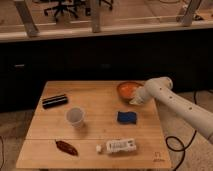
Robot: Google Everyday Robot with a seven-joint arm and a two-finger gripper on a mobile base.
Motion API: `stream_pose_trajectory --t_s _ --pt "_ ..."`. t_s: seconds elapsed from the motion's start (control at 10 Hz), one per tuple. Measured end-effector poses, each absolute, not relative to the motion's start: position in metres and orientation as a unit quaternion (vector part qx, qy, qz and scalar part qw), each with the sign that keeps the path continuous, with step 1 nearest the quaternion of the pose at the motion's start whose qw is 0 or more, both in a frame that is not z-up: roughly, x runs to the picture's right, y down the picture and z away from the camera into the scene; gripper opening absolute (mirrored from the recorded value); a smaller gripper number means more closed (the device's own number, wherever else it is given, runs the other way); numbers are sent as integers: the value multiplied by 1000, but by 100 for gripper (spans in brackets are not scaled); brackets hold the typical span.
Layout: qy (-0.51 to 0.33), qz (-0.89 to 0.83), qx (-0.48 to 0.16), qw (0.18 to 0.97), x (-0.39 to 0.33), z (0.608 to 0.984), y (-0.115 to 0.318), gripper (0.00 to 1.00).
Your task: Drag the ceramic bowl in a circle
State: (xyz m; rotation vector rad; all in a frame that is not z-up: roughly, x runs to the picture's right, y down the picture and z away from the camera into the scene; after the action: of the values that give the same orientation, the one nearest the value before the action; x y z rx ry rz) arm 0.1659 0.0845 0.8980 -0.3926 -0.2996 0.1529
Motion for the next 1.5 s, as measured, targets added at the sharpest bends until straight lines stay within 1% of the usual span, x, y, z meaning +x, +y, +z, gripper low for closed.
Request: stream_pose_trajectory --t_s 1.5 --pt "-146 78 -195 967 170 899 86 0"
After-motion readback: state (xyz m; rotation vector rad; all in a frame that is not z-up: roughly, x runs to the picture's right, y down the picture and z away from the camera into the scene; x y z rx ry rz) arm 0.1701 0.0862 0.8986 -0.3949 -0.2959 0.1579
